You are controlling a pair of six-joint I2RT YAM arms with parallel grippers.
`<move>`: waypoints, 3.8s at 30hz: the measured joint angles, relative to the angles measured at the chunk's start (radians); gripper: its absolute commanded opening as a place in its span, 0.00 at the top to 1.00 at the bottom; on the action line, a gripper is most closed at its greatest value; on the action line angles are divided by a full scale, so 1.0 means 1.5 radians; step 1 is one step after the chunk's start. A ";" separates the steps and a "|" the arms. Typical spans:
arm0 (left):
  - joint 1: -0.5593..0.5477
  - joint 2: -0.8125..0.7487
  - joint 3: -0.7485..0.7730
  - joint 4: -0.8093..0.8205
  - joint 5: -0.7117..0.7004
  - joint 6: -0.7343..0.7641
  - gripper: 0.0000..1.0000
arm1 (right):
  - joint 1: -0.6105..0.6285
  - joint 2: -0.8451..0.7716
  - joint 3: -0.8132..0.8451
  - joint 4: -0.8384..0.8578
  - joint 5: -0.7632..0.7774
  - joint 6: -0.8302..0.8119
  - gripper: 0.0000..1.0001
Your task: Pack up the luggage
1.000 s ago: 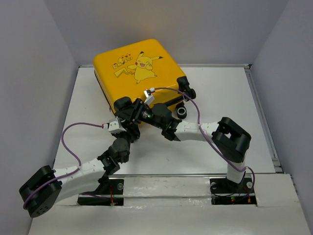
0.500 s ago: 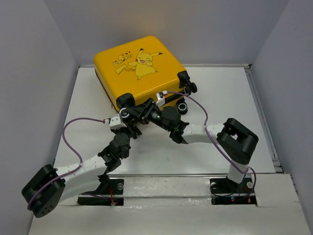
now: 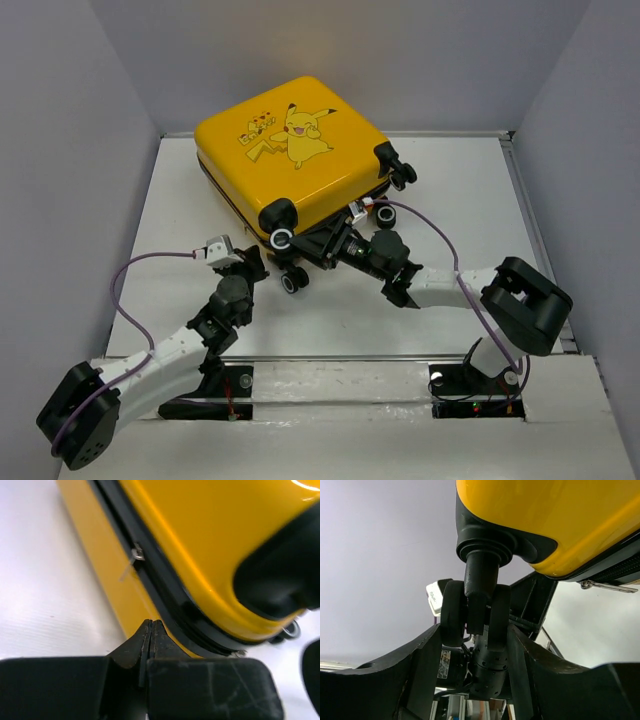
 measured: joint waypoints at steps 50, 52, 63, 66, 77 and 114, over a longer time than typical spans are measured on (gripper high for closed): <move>-0.058 -0.071 0.003 -0.134 -0.023 -0.014 0.41 | 0.137 0.009 0.217 -0.150 0.039 -0.235 0.93; -0.058 -0.071 0.003 -0.123 -0.022 -0.009 0.44 | 0.143 -0.007 0.220 -0.111 0.026 -0.231 0.93; -0.059 -0.102 0.011 -0.139 -0.047 0.013 0.45 | 0.149 -0.032 0.193 -0.073 0.031 -0.236 0.89; -0.059 -0.108 0.020 -0.176 -0.047 0.000 0.45 | 0.149 -0.054 0.166 -0.085 0.052 -0.256 0.70; -0.072 -0.337 0.161 -0.422 0.110 -0.055 0.17 | 0.146 -0.281 0.037 -0.296 0.268 -0.460 0.54; 0.121 0.020 0.435 -0.694 0.308 -0.021 0.28 | 0.145 -0.230 -0.025 -0.431 0.254 -0.529 0.36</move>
